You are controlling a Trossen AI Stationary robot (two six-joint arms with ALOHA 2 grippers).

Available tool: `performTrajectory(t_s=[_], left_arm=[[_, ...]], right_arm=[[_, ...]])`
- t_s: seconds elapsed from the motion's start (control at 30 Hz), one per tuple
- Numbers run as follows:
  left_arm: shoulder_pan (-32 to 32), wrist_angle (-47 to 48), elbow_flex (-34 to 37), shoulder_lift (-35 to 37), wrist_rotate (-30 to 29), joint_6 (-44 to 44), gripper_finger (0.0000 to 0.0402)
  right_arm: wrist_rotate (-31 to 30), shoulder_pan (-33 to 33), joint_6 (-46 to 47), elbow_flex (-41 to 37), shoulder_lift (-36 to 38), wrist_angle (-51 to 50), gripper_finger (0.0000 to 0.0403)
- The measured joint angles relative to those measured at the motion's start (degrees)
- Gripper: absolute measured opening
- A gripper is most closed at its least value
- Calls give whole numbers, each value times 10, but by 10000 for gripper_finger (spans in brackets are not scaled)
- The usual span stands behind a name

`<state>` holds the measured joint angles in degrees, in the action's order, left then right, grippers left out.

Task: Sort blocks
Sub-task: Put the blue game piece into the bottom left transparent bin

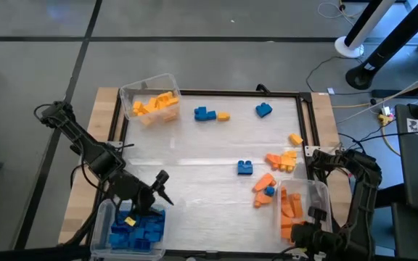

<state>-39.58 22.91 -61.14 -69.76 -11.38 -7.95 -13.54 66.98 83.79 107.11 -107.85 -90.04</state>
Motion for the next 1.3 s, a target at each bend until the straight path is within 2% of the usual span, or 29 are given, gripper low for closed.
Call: performTrajectory(t_s=[0.3,0.43,0.57,0.8,0.93,1.13,1.3], left_arm=[[57,-6,0,-21,0,0,196],[78,-54,0,-58,0,-29,196],[101,-156,0,-115,0,-74,196],[147,-348,0,-233,0,-141,196],[175,-439,0,-301,0,-179,196],[217,-560,0,-394,0,-226,196],[248,-629,0,-446,0,-242,196]], right_arm=[[0,-23,0,0,0,0,66],[1,-27,-1,0,0,0,66],[6,-30,-1,0,0,0,79],[7,-30,-1,0,0,0,151],[7,-29,-1,0,0,0,180],[4,-29,-1,0,0,0,195],[-24,-29,-3,0,0,0,195]])
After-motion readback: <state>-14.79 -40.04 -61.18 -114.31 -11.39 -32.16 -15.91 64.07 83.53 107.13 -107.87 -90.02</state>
